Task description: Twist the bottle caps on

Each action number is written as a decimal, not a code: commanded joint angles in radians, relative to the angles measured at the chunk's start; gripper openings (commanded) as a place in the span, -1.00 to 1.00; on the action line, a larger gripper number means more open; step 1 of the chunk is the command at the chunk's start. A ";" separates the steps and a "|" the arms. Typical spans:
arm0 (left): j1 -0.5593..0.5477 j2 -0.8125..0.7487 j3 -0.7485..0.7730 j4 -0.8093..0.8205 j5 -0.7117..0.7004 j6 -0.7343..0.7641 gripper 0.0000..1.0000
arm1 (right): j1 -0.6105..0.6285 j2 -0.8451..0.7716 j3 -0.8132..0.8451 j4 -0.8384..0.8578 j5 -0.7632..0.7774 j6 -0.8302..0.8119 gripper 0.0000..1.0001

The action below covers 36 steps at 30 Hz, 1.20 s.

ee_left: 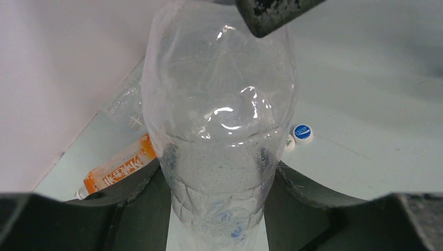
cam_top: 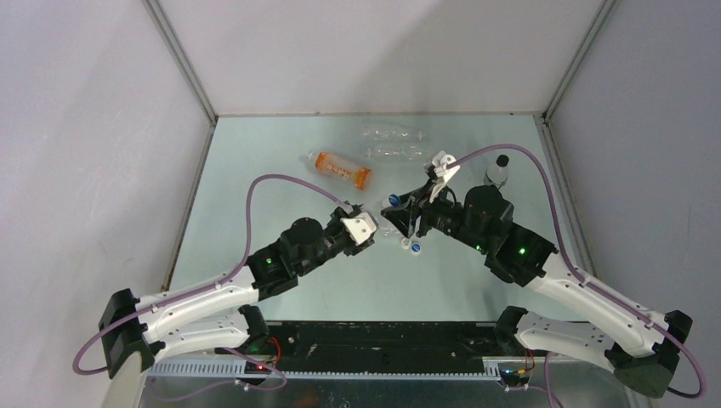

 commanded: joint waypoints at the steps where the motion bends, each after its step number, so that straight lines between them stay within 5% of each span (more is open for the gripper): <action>1: -0.007 -0.004 0.004 0.121 -0.002 -0.077 -0.77 | 0.009 -0.003 -0.035 0.123 0.053 0.012 -0.01; 17: -0.007 0.025 0.009 0.143 0.038 -0.125 -0.74 | 0.021 -0.019 -0.118 0.376 0.106 0.010 -0.05; 23: -0.007 0.036 0.010 0.161 0.051 -0.147 -0.66 | 0.020 -0.006 -0.118 0.393 0.108 -0.011 -0.41; 28: -0.006 0.032 0.005 0.172 0.040 -0.172 -0.38 | 0.015 -0.015 -0.129 0.394 0.108 -0.044 -0.99; 33: -0.005 0.019 -0.002 0.180 0.030 -0.207 0.30 | -0.012 -0.034 -0.133 0.364 0.090 -0.066 -1.00; 36: -0.004 0.009 -0.010 0.193 0.028 -0.220 0.45 | -0.039 -0.048 -0.133 0.352 0.066 -0.069 -1.00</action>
